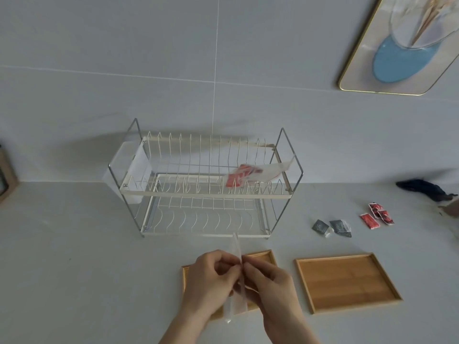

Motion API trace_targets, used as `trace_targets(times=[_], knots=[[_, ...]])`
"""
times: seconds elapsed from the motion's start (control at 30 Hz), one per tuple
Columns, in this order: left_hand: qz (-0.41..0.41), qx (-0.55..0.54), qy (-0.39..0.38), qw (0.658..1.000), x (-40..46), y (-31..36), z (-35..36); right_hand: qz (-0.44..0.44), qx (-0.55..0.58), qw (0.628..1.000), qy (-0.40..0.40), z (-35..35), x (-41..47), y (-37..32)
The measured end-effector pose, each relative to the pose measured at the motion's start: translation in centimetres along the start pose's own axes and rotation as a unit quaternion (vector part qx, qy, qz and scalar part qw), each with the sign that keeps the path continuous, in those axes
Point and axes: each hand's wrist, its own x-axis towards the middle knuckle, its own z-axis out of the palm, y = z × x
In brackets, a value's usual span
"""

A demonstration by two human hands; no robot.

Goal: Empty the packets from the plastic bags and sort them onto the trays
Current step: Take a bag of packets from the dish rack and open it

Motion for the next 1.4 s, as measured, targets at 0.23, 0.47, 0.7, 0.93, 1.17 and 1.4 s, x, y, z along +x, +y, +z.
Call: trace_targets(times=[0.23, 0.47, 0.7, 0.93, 1.17, 1.4], knots=[[0.041, 0.107, 0.019, 0.993, 0.9, -0.1, 0.3, 0.011, -0.049, 0.999, 0.004, 0.5, 1.0, -0.2], [0.054, 0.105, 0.049, 0.992, 2.2, -0.1, 0.0, -0.051, -0.192, 0.98, 0.011, 1.1, 2.6, -1.1], [0.118, 0.223, 0.123, 0.96, 3.5, -1.1, -4.0, -0.151, -0.416, 0.89, 0.111, -1.3, 4.0, -0.9], [0.15, 0.156, 0.057, 0.975, 4.6, -3.4, -4.1, -0.093, -0.28, 0.955, 0.014, -0.9, 3.7, -3.7], [0.245, 0.284, -0.15, 0.915, 5.9, -3.9, -3.1, -0.107, -0.177, 0.964, -0.166, -2.3, 1.8, -9.6], [0.14, 0.105, -0.135, 0.975, 4.9, -2.9, -1.2, -0.101, 0.072, 0.98, -0.158, -4.2, 3.7, -9.6]])
